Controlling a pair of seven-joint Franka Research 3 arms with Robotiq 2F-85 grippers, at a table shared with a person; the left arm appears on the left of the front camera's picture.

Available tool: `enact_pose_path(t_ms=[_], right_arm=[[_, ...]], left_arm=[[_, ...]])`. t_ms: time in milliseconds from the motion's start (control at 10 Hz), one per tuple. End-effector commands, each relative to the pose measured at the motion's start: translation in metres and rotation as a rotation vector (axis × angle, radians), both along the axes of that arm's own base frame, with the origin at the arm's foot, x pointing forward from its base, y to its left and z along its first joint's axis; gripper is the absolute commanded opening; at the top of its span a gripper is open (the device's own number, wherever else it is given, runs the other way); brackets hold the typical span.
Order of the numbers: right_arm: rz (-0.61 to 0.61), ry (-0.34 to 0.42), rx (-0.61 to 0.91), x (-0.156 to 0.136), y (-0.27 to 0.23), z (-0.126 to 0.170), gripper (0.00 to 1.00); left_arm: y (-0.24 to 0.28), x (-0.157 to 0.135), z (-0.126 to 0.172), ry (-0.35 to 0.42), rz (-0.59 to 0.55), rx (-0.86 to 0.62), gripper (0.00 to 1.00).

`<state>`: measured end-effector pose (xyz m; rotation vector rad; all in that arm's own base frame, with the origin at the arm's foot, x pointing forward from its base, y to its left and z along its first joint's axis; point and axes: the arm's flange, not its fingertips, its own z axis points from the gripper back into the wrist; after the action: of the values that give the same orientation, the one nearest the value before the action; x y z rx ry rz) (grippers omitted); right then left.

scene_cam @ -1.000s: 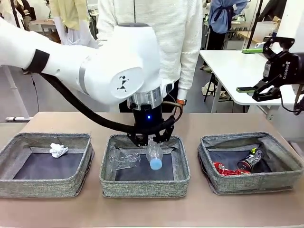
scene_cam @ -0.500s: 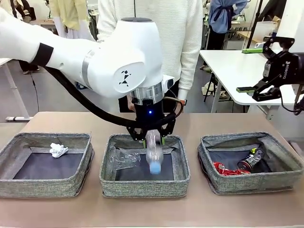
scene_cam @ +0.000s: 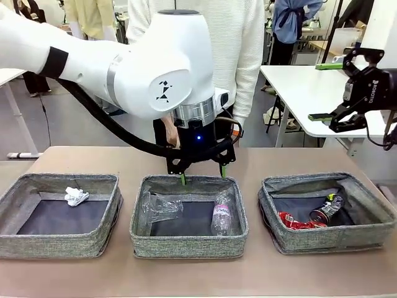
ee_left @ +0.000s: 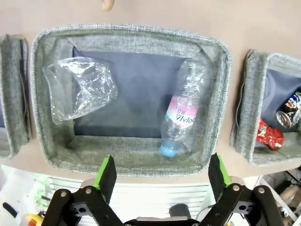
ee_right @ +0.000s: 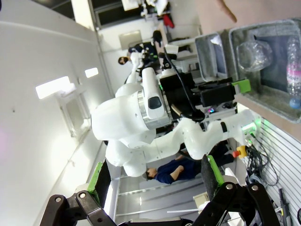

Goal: Sort the waste into the appropriate baskets.
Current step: Place the picked waste into the Fabric basket indicated by the person.

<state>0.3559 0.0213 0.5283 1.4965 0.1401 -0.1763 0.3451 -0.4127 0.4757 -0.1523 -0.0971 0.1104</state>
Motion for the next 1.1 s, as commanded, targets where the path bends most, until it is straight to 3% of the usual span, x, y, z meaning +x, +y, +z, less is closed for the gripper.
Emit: enact_pose_path(t_ms=[0,100,300,500,600,700,1000], right_arm=[[-0.011,0.013,0.022,0.000,0.002,0.004,1.00],[-0.011,0.013,0.022,0.000,0.002,0.004,1.00],[-0.011,0.013,0.022,0.000,0.002,0.004,1.00],[-0.011,0.013,0.022,0.000,0.002,0.004,1.00],[-0.011,0.013,0.022,0.000,0.002,0.004,1.00],[-0.011,0.013,0.022,0.000,0.002,0.004,1.00],[-0.011,0.013,0.022,0.000,0.002,0.004,1.00]], left_arm=[[0.001,-0.002,0.005,-0.007,0.019,0.006,1.00],[0.008,0.000,0.010,0.013,-0.009,-0.027,1.00],[0.068,0.005,0.046,0.046,-0.140,-0.238,1.00],[0.180,-0.001,0.082,-0.040,-0.157,-0.541,1.00],[0.226,-0.005,0.088,-0.091,-0.172,-0.631,1.00],[0.270,-0.005,0.088,-0.105,-0.051,-0.656,1.00],[0.390,-0.011,0.070,-0.141,-0.090,-0.915,1.00]])
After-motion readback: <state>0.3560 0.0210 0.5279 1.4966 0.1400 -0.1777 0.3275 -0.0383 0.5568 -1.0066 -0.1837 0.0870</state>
